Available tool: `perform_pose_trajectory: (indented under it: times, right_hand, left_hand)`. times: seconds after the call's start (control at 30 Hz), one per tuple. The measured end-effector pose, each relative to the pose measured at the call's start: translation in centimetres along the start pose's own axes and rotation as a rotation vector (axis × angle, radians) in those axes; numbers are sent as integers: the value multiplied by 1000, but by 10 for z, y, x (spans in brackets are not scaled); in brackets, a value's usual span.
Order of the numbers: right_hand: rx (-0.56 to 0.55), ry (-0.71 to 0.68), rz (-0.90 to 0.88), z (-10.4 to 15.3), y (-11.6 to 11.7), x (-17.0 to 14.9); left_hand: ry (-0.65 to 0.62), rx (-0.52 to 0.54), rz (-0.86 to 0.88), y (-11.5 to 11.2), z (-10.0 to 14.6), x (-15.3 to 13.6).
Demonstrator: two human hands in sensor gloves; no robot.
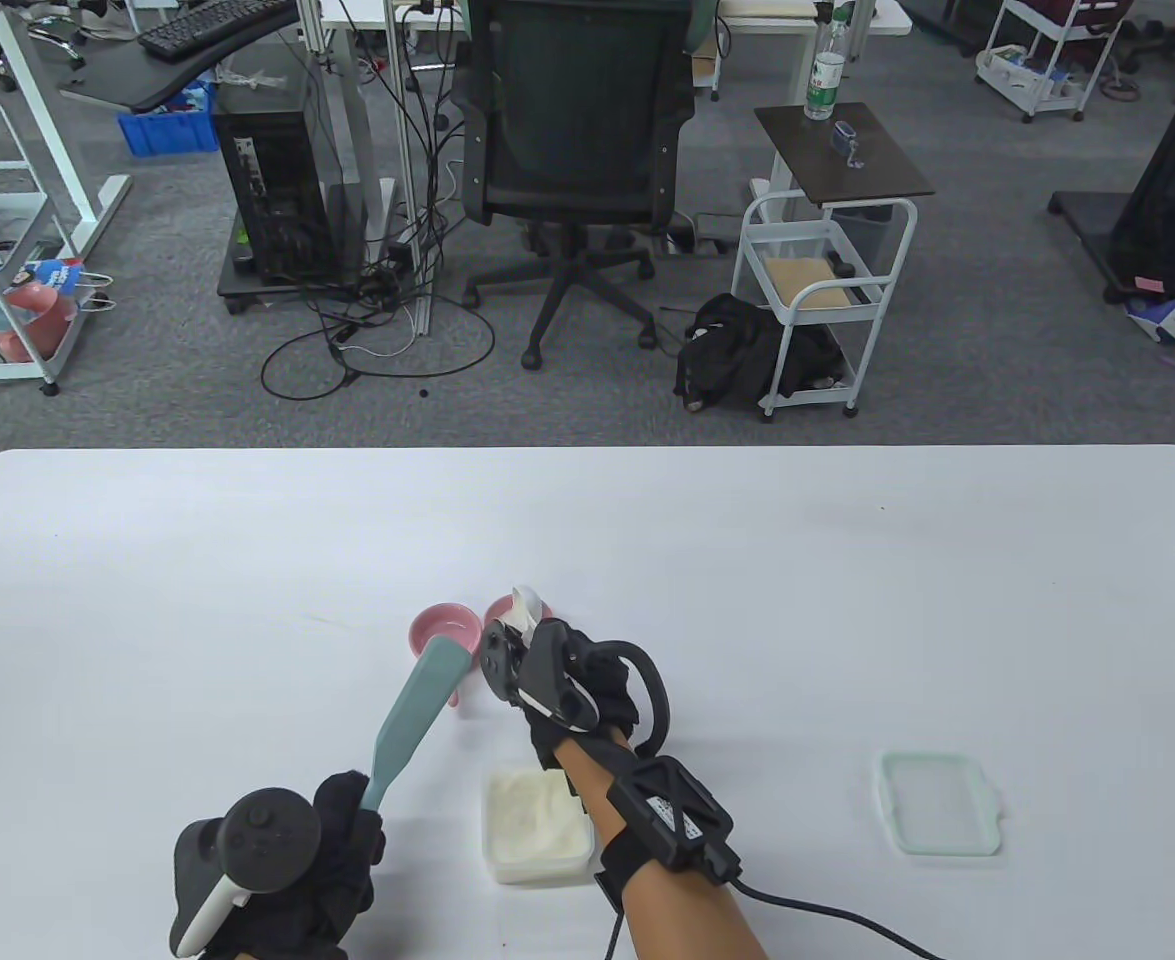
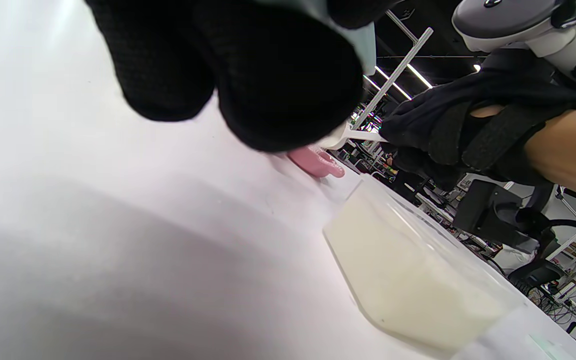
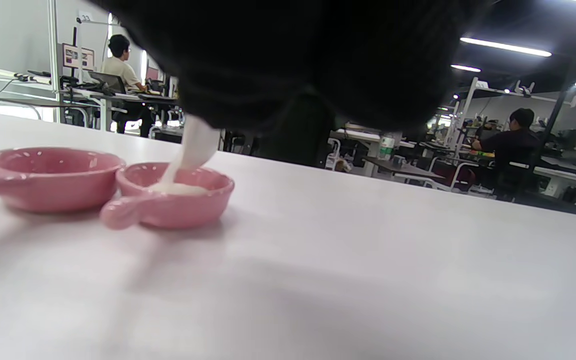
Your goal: Scoop white sugar with coffee spoon and level it off using dessert spatula
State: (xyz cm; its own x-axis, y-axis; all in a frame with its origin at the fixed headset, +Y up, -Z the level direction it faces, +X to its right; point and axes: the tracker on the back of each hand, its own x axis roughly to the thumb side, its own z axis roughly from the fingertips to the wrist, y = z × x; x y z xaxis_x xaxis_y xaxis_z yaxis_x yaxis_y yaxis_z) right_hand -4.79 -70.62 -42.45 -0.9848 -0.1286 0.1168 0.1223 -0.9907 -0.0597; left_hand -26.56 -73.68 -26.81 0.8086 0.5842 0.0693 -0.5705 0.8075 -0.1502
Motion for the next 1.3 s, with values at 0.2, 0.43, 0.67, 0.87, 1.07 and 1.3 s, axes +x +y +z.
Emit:
perform_pose_trajectory:
  times: [0.2,0.43,0.67,0.87,1.07,1.3]
  right_hand:
    - [-19,-4,5,-1,0,5]
    - [-35,11,55,-4,0,8]
    - [-39,34,94,-5,1,1]
    - [-66,46,112,-6,2,1]
    - [-98,38,162,-3,3,3]
    - [-113,32,198,0,4,1]
  left_hand:
    - [0,1,1,0,0,0]
    - [1,-1,2,0,0,0]
    - [-1,-2,1,0,0,0]
    - [2,-5,-1,-1,0,0]
    - [4,-3,1,0,0,0]
    - [2,-2,0,0,0,0]
